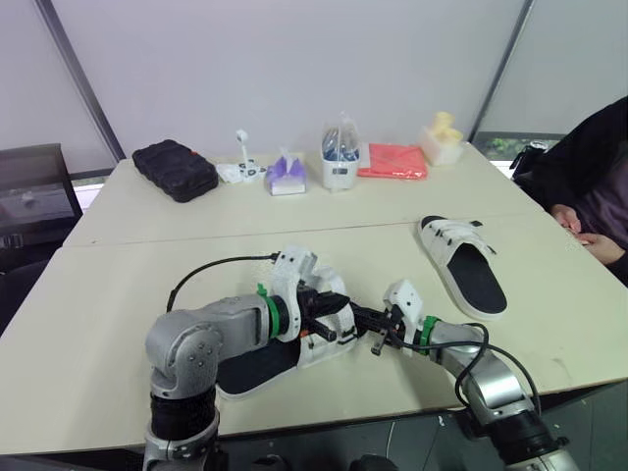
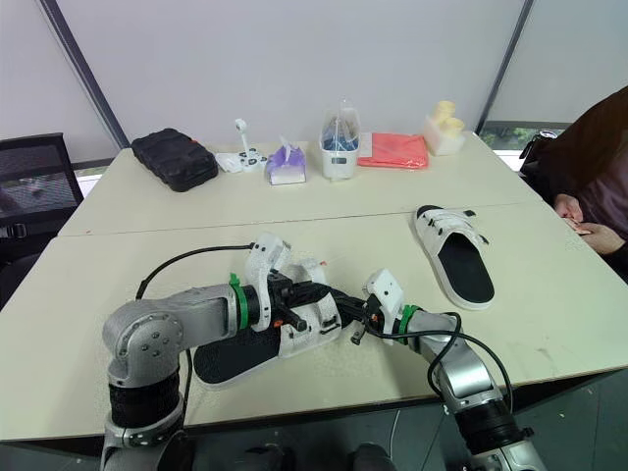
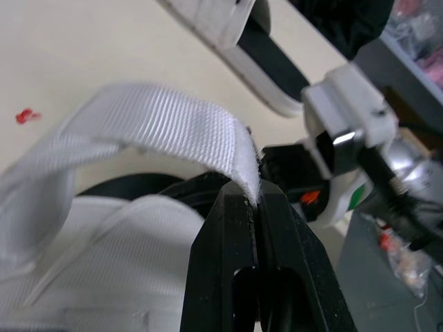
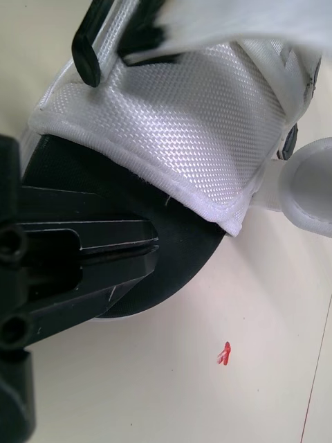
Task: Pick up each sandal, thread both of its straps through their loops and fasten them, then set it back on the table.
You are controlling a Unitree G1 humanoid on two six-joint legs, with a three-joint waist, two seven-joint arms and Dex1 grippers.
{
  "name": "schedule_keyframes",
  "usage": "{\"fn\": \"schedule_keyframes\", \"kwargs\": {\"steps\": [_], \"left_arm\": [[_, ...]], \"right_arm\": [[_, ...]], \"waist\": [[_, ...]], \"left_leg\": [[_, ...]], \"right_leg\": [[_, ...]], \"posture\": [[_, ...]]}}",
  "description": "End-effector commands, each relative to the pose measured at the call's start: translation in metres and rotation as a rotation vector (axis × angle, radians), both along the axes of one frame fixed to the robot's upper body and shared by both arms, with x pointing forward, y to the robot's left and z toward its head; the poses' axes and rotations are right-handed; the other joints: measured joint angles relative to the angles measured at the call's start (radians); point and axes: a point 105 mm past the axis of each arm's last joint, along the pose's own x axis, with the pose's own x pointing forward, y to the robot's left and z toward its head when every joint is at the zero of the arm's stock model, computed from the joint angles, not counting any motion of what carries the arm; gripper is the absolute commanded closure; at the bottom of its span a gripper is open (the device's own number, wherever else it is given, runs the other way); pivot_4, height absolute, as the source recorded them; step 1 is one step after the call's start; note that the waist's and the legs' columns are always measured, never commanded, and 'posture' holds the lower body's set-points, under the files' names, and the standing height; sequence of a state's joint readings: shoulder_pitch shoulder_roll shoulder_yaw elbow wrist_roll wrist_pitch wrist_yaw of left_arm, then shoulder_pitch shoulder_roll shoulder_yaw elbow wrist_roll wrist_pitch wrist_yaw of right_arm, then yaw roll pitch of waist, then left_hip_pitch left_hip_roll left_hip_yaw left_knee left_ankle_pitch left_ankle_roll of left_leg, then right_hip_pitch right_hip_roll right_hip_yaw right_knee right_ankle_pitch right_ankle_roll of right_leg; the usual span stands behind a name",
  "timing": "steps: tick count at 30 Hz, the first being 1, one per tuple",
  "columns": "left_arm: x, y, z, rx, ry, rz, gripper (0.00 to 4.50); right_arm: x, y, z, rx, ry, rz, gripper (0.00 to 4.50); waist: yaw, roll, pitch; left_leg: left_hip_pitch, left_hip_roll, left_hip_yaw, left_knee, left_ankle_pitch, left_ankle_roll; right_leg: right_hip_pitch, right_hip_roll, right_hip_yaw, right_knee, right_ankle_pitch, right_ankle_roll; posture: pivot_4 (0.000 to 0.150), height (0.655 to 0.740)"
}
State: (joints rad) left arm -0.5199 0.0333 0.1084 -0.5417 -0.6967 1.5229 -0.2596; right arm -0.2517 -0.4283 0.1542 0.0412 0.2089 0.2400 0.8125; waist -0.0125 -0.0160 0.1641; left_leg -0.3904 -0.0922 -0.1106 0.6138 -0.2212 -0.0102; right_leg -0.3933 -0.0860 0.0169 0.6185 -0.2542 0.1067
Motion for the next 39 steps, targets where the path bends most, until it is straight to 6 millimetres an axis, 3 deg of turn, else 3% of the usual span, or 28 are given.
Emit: {"fn": "schedule_keyframes", "kwargs": {"steps": [1,15,39], "left_arm": [[-0.0014,-0.0004,0.0047,-0.025,0.003,-0.017,4.47],[-0.0055,-0.0023,-0.0040,0.010,0.034,-0.048,4.47],[-0.0036,-0.0024,0.0038,-0.037,0.041,-0.046,4.47]], "right_arm": [[-0.0091,0.0002,-0.0291,-0.042,0.112,-0.004,4.50],[-0.0110,0.0002,-0.0302,-0.044,0.113,-0.007,4.50],[-0.0104,0.0022,-0.0319,-0.044,0.116,-0.011,4.50]], "waist": [[0.000,0.000,0.000],[0.001,0.000,0.000],[-0.001,0.000,0.000]], "left_leg": [[0.000,0.000,0.000,0.000,0.000,0.000],[0.000,0.000,0.000,0.000,0.000,0.000],[0.000,0.000,0.000,0.000,0.000,0.000]], "right_leg": [[0.000,0.000,0.000,0.000,0.000,0.000],[0.000,0.000,0.000,0.000,0.001,0.001],[0.000,0.000,0.000,-0.001,0.001,0.001]], "posture": [[0.150,0.7400],[0.150,0.7400],[0.150,0.7400]]}}
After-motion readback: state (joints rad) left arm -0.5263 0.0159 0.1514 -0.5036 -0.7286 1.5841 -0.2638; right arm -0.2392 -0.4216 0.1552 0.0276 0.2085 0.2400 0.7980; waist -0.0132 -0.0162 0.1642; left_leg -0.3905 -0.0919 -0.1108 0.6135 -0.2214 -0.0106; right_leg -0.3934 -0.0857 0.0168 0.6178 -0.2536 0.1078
